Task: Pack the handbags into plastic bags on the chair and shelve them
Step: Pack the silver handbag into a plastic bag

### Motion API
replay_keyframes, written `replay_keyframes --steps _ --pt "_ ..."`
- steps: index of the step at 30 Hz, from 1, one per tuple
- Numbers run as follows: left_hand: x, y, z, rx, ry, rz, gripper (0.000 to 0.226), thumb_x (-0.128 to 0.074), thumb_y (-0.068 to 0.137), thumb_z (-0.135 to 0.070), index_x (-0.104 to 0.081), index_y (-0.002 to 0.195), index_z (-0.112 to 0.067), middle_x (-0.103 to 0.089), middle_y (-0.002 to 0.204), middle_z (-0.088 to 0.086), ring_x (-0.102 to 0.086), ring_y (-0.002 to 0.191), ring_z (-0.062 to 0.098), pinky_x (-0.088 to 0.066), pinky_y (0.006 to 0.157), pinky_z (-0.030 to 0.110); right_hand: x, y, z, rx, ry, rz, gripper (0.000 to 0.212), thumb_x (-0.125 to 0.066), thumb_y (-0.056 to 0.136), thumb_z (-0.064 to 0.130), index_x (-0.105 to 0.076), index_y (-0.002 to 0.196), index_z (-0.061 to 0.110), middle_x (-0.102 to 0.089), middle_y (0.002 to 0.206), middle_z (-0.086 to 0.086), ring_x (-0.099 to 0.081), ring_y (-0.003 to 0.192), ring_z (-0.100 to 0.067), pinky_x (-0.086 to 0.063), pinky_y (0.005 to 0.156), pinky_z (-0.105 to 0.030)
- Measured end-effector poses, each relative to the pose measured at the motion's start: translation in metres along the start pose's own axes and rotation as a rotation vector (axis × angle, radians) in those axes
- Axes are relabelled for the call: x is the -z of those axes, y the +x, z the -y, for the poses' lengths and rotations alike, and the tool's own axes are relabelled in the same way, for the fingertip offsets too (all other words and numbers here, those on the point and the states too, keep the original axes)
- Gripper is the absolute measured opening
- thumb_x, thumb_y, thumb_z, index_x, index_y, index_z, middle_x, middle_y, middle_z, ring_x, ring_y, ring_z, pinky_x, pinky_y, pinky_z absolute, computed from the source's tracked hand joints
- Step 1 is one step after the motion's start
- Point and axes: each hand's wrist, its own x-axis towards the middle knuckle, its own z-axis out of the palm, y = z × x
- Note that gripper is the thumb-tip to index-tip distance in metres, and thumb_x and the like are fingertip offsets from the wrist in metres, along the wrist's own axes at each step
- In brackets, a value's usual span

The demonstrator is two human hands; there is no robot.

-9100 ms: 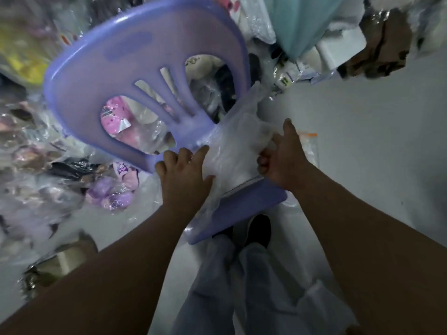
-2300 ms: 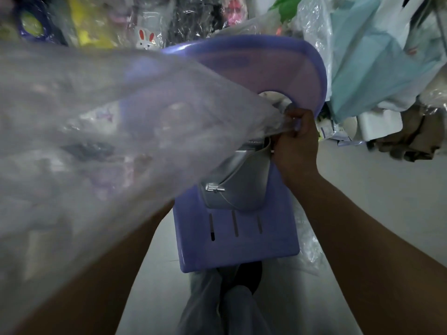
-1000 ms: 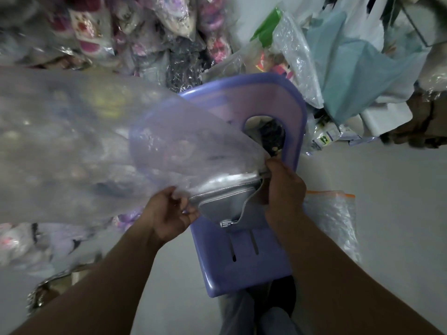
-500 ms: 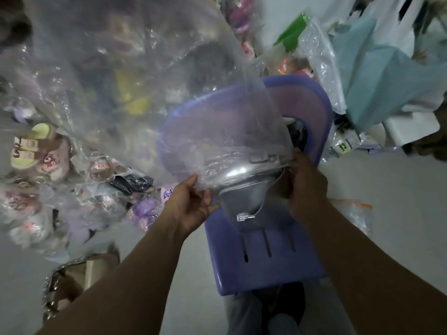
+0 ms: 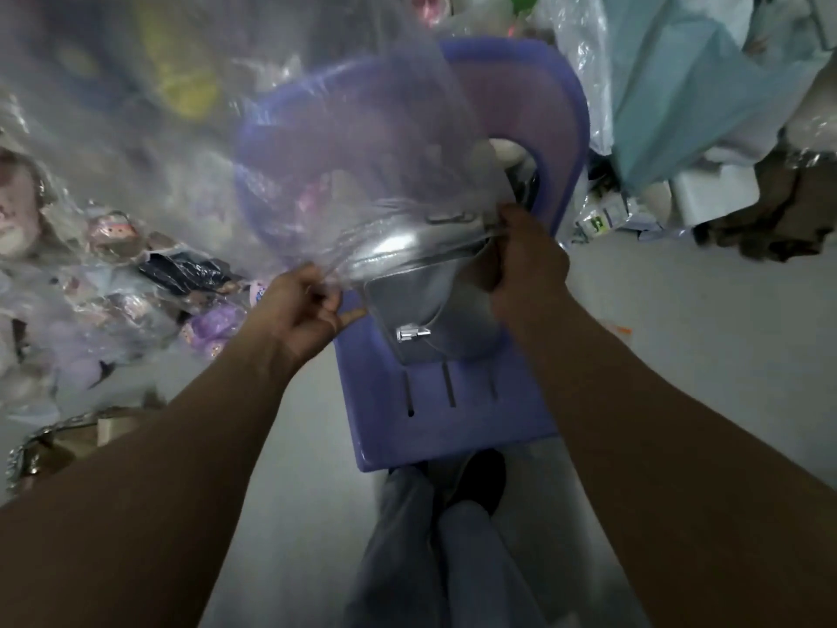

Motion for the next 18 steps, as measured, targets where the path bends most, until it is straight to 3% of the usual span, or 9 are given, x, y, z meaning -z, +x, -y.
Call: replay_keyframes --steps 2,3,6,9,12,14,15,16,18 --pt "0.003 -0.001 0.003 -0.003 0.000 0.021 0.016 -0.047 0.100 -0.009 -0.060 0.096 -0.017 -0.047 0.050 -0.008 -0.037 0.042 0.002 -0.048 0.100 0.055 0.003 0.010 -0.002 -0.074 0.002 0.003 0.034 -0.085 0.059 0.027 -0.075 0.087 0.012 -0.075 0.089 -0.006 -0.072 0.080 -0.025 -0.059 0.065 -0.035" --pt "0.003 0.000 0.004 0.006 -0.026 0.041 0.014 -0.051 0.100 -0.010 -0.060 0.104 -0.018 -0.051 0.051 -0.007 -0.038 0.043 0.002 -0.051 0.099 0.052 0.005 0.014 -0.002 -0.081 -0.009 -0.009 0.030 -0.084 0.063 0.025 -0.075 0.089 0.013 -0.074 0.090 -0.006 -0.070 0.078 -0.024 -0.057 0.062 -0.032" --pt "0.004 0.002 0.003 0.026 -0.013 0.092 0.023 -0.057 0.096 -0.014 -0.060 0.117 -0.021 -0.065 0.078 -0.002 -0.053 0.059 0.007 -0.059 0.084 0.035 0.005 0.020 -0.001 -0.072 -0.013 0.055 0.014 -0.076 0.075 0.022 -0.073 0.087 0.017 -0.069 0.090 -0.009 -0.065 0.079 -0.022 -0.054 0.062 -0.028" --pt "0.002 -0.002 0.004 0.062 0.134 0.165 0.024 -0.049 0.093 -0.023 -0.066 0.108 -0.017 -0.068 0.104 0.001 -0.059 0.078 0.012 -0.056 0.078 0.029 0.006 0.021 0.000 -0.101 0.039 0.133 0.014 -0.073 0.077 0.012 -0.062 0.080 0.019 -0.053 0.080 -0.010 -0.053 0.072 -0.021 -0.053 0.057 -0.024" --pt "-0.003 -0.007 0.003 0.071 0.190 0.197 0.026 -0.042 0.096 -0.025 -0.067 0.098 -0.019 -0.069 0.086 -0.002 -0.064 0.061 0.013 -0.049 0.076 0.026 0.005 0.011 0.007 -0.075 -0.008 0.258 0.036 -0.085 0.052 0.015 -0.053 0.066 0.023 -0.041 0.066 -0.011 -0.041 0.055 -0.019 -0.043 0.051 -0.021" --pt "-0.004 -0.010 0.004 0.071 0.254 0.200 0.025 -0.044 0.096 -0.028 -0.067 0.091 -0.022 -0.064 0.078 -0.004 -0.059 0.051 0.012 -0.046 0.073 0.025 0.007 0.000 0.013 -0.089 -0.012 0.301 0.034 -0.070 0.078 0.007 -0.052 0.053 0.022 -0.045 0.048 -0.003 -0.042 0.041 -0.012 -0.040 0.042 -0.018" --pt "-0.004 -0.010 0.004 0.067 0.297 0.196 0.025 -0.045 0.095 -0.030 -0.067 0.087 -0.023 -0.060 0.073 -0.006 -0.055 0.047 0.011 -0.045 0.071 0.025 0.010 0.001 0.015 -0.127 0.043 0.335 0.048 -0.054 0.089 0.001 -0.055 0.046 0.020 -0.048 0.043 0.003 -0.044 0.037 -0.007 -0.042 0.040 -0.016" --pt "-0.004 -0.011 0.004 0.062 0.329 0.192 0.025 -0.045 0.095 -0.032 -0.066 0.084 -0.023 -0.058 0.070 -0.007 -0.052 0.045 0.010 -0.044 0.069 0.024 0.012 -0.003 0.019 -0.161 0.088 0.382 0.058 -0.043 0.094 -0.002 -0.055 0.041 0.019 -0.047 0.040 0.007 -0.045 0.034 -0.004 -0.043 0.040 -0.015" --pt "-0.004 -0.012 0.006 0.050 0.328 0.195 0.025 -0.044 0.096 -0.031 -0.065 0.085 -0.023 -0.058 0.067 -0.008 -0.052 0.044 0.009 -0.042 0.064 0.023 0.013 -0.010 0.022 -0.188 0.107 0.370 0.056 -0.035 0.094 -0.005 -0.047 0.044 0.018 -0.037 0.036 0.008 -0.038 0.028 -0.004 -0.037 0.034 -0.015"
